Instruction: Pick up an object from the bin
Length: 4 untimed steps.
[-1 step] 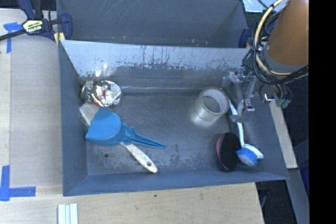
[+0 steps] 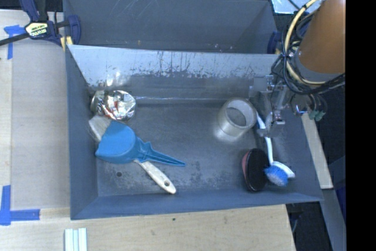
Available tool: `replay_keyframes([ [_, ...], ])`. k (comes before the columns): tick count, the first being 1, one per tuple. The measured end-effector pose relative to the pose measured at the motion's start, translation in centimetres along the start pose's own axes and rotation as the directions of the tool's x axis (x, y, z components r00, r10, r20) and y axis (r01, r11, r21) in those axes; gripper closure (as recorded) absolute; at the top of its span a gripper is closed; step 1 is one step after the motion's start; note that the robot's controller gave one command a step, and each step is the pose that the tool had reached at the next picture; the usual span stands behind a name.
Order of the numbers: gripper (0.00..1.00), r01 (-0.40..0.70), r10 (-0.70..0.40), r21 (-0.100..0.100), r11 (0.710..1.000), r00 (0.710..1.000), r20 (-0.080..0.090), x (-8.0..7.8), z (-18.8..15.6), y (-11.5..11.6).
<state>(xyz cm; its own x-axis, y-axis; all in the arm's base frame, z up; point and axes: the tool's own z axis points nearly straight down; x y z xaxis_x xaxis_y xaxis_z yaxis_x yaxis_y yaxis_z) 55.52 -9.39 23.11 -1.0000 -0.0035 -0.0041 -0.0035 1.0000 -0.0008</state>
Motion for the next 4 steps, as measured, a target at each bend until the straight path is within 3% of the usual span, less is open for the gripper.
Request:
replay_keyframes([
  [1,0.00,0.067,-0.067,0.000,0.998,0.998,-0.001,1.9,4.9,0.2],
  [2,0.00,0.092,-0.092,0.003,0.996,0.996,0.011,-0.2,6.5,-1.3],
  [3,0.00,0.250,-0.251,0.006,0.968,0.968,0.018,2.6,12.2,-1.5],
  [4,0.00,0.217,-0.217,0.009,0.976,0.976,0.024,2.0,12.3,-0.2],
])
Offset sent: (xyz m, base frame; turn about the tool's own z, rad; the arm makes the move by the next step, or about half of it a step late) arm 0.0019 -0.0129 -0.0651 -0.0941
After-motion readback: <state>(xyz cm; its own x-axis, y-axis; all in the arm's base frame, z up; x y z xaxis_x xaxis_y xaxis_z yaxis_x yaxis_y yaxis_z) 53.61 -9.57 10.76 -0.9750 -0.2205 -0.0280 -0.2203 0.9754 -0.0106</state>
